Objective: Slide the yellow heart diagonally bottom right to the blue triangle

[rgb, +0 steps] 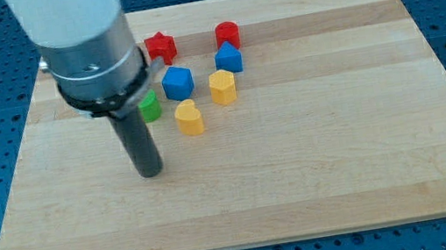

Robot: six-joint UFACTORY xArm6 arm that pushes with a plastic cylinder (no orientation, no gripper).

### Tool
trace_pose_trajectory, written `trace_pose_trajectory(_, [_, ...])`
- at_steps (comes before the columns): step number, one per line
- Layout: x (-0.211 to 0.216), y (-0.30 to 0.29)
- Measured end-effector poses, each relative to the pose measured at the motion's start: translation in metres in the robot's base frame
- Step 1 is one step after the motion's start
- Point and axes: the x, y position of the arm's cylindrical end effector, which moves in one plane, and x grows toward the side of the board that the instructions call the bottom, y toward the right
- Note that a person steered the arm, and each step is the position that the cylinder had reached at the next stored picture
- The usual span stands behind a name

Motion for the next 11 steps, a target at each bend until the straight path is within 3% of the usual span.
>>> trace_pose_trajectory(3, [-0.057, 0.001])
trace_pose_trajectory(4, [-0.065, 0.063])
trace_pose_trajectory(5, [-0.065, 0.095])
trace_pose_trajectory(7, [-0.053, 0.095])
trace_pose_trajectory(8, [-0.018, 0.141])
trace_pose_trajectory(9, [-0.053, 0.195])
trace_pose_trajectory(10, [-0.054, 0.217])
trace_pose_trajectory(11, [-0.092, 0.278])
